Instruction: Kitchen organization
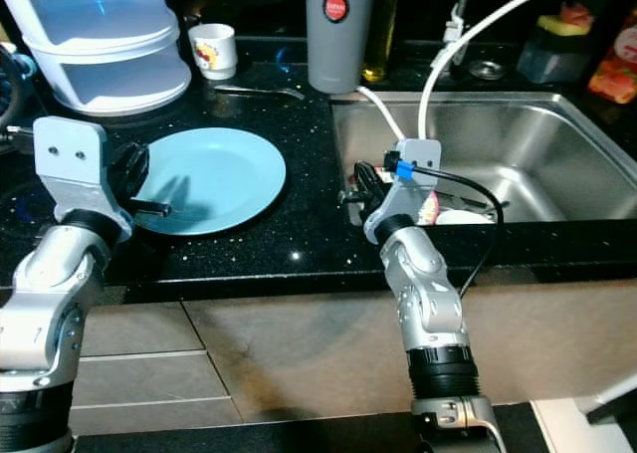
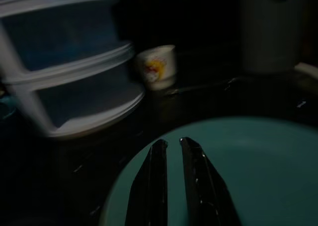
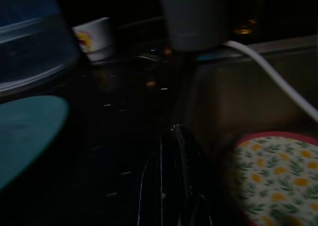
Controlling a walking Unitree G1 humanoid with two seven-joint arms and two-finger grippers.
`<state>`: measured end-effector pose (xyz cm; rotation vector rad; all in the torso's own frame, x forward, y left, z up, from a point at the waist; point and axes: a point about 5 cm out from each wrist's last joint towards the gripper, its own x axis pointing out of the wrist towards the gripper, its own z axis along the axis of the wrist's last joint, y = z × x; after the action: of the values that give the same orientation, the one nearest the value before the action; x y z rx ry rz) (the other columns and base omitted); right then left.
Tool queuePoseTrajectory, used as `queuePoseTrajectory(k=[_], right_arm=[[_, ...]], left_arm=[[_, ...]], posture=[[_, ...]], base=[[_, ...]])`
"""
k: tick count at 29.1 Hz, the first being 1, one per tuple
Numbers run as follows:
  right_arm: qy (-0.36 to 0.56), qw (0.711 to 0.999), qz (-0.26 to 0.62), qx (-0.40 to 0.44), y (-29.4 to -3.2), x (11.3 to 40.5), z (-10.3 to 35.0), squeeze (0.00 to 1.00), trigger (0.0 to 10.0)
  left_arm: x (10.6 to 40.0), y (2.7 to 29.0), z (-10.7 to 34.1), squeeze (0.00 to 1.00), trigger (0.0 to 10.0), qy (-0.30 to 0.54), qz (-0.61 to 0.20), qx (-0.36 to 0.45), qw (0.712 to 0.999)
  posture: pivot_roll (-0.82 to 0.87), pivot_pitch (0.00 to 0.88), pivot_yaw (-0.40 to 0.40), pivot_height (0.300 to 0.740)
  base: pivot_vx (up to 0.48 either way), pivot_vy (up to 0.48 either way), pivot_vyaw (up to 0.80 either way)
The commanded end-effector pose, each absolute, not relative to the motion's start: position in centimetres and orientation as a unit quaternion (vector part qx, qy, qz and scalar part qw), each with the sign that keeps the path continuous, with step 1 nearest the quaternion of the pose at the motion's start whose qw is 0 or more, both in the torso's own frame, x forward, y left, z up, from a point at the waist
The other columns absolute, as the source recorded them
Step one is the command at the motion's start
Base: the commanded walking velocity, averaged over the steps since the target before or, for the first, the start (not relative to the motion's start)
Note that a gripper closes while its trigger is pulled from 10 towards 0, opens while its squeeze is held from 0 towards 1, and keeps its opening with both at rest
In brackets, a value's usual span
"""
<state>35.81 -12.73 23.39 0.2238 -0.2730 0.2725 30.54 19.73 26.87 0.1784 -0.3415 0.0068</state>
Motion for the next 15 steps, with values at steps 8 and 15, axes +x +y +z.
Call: queuePoseTrajectory(k=[8,15], right_arm=[[-0.136,0.974,0.142,0.114,-12.6,35.9,23.58,0.0,10.0],[-0.137,0.973,0.144,0.114,-12.56,36.0,23.69,0.0,10.0]], left_arm=[[30.3,19.49,27.15,0.0,10.0,-0.172,0.002,0.093,0.981],[30.24,19.27,27.35,0.0,10.0,-0.176,-0.003,0.086,0.981]], posture=[[0.09,0.158,-0.007,0.74],[0.09,0.158,-0.007,0.74]], base=[[0.274,0.0,0.0],[0.19,0.0,0.0]])
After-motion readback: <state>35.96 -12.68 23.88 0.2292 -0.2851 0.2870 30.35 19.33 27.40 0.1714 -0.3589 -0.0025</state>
